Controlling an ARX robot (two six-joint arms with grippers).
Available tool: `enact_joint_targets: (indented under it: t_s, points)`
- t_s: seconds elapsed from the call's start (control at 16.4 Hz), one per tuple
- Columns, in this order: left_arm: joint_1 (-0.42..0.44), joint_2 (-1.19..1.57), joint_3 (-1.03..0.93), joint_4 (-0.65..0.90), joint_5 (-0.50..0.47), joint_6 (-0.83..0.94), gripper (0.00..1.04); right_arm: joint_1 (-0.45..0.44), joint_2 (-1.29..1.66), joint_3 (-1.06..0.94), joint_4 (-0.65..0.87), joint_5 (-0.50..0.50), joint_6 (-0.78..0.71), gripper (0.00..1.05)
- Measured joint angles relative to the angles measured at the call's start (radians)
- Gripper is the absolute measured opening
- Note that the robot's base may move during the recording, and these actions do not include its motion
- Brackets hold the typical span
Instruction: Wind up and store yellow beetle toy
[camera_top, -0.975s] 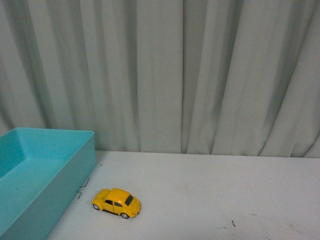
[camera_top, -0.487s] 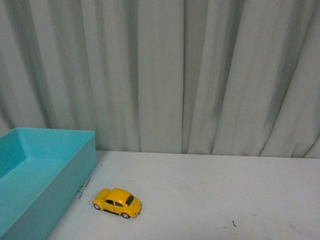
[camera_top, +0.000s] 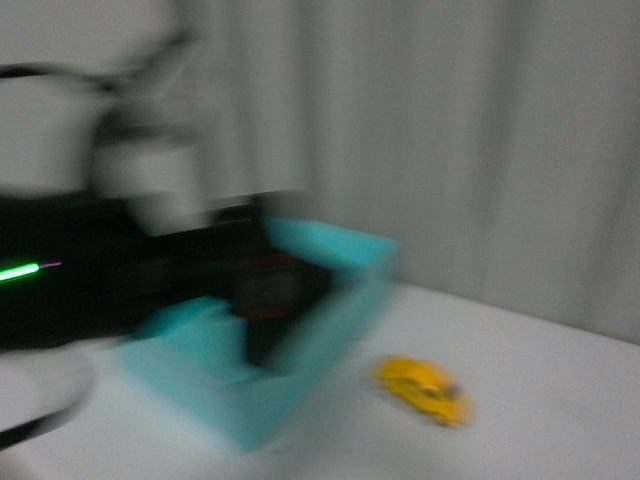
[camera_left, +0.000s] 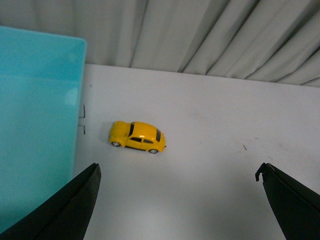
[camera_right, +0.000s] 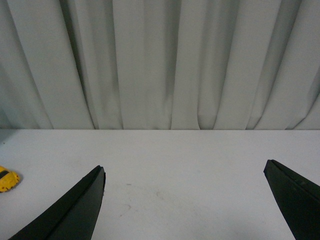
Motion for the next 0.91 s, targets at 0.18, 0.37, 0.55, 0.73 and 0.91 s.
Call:
enact_joint_targets:
  t_s: [0.18, 0.37, 0.55, 0.73, 0.91]
  points:
    - [-0.058, 0.27, 0.18, 0.059, -0.031, 0.075, 0.98, 0.0, 0.0, 0.0, 0.0, -0.001, 0.0, 0.98]
    - [-0.111, 0.573, 0.459, -0.032, -0.01, 0.278, 0.98, 0.0, 0.0, 0.0, 0.0, -0.001, 0.0, 0.98]
    - [-0.127, 0.783, 0.715, -0.216, 0.011, 0.525, 0.98, 0.0, 0.0, 0.0, 0.0, -0.001, 0.0, 0.98]
    - [-0.16, 0.907, 0.913, -0.401, -0.016, 0.792, 0.98, 0.0, 0.0, 0.0, 0.0, -0.001, 0.0, 0.98]
    - [-0.216, 1.007, 1.075, -0.585, -0.097, 1.125, 0.98, 0.0, 0.0, 0.0, 0.0, -0.001, 0.0, 0.98]
